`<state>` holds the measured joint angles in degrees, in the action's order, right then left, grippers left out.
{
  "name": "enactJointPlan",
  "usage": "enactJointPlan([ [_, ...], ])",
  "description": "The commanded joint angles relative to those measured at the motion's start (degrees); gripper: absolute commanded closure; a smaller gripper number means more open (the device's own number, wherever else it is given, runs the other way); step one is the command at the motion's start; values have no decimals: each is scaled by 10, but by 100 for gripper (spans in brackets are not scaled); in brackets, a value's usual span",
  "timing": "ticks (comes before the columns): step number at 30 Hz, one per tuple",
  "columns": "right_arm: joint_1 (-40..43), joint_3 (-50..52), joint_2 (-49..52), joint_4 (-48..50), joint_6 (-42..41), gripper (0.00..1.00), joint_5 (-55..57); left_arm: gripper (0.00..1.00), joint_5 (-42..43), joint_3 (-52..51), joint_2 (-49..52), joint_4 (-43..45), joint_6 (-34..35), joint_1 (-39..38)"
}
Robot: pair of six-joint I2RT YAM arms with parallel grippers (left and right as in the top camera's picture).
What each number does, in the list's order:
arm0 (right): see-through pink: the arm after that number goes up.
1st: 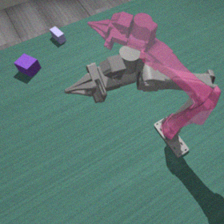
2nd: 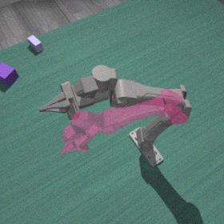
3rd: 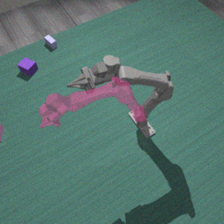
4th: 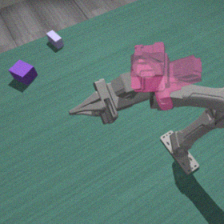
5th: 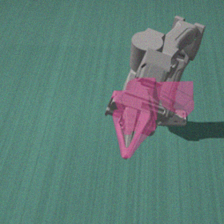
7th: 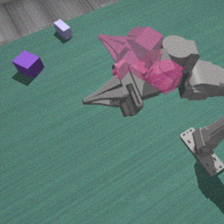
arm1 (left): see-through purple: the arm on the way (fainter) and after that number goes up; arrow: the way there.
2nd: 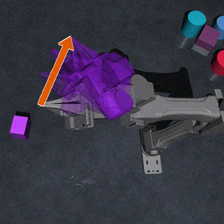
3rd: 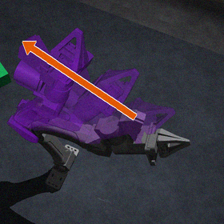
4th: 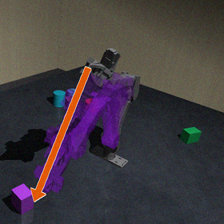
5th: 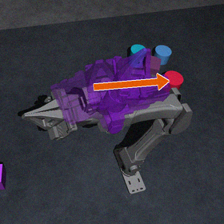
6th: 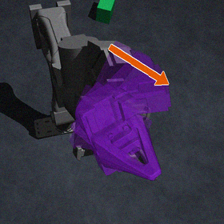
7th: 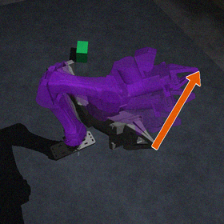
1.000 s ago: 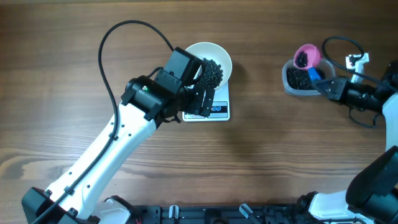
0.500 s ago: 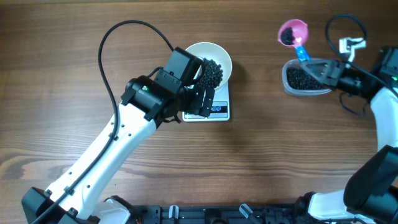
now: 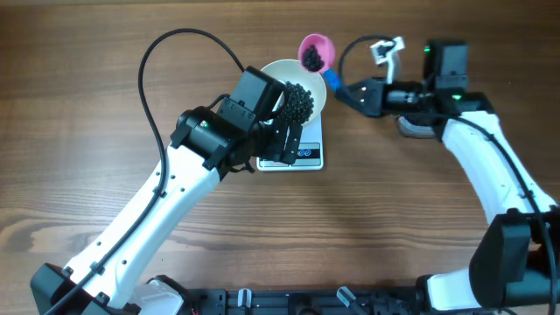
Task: Scoop item into bowl and weigh 150g on scale
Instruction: 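Lift filled scoop and carry it over the bowl with right gripper, then tilt scoop and shake beans gradually into white bowl with right gripper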
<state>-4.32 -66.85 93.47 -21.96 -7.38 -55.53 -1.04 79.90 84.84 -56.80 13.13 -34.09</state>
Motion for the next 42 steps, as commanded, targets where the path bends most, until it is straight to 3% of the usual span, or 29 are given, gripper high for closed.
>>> enactJointPlan([
  [1, -31, -3, -10, 3, 47, 96, 63, 0, -5, 9, -8, 0, -7, -2],
  [15, -108, -3, -10, -28, 168, 96, 253, 0, -5, 9, -8, 0, -7, -2],
  [23, -113, -3, -10, -38, 238, 96, 286, 0, -5, 9, -8, 0, -7, -2],
  [37, -113, -3, -10, -43, 239, 96, 255, 0, -5, 9, -8, 0, -7, -2],
  [42, -113, -3, -10, -42, 231, 96, 303, 0, -5, 9, -8, 0, -7, -2],
])
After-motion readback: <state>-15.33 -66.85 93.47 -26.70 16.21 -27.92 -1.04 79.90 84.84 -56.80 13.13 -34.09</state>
